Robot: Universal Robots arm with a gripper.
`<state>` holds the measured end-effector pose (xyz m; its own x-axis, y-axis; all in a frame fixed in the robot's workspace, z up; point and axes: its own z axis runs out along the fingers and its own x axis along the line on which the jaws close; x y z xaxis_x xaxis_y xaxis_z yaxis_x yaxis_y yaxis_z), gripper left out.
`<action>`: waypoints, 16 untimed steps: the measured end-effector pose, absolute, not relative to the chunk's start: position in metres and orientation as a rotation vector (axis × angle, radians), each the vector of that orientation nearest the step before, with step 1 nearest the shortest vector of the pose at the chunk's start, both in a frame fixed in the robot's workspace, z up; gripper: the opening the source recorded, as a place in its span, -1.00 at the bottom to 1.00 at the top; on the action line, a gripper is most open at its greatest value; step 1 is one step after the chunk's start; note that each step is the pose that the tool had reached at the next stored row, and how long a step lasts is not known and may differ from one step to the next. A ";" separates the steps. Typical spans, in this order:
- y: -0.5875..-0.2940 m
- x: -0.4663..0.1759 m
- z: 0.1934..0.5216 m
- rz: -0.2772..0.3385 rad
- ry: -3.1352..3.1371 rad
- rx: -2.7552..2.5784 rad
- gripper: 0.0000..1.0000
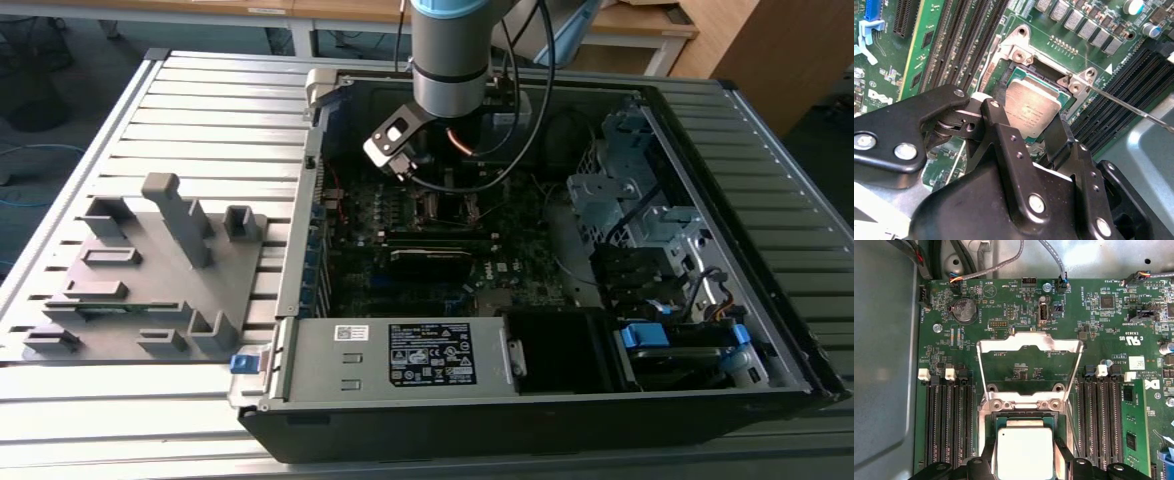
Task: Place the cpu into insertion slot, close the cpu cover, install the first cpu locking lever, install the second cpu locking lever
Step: 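Place the cpu into insertion slot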
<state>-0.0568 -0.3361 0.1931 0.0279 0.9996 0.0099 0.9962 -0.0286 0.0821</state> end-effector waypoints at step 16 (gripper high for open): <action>-0.336 -0.057 0.194 0.100 2.151 2.215 0.08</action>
<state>-0.0566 -0.3357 0.1937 0.0287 0.9995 0.0099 0.9962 -0.0294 0.0822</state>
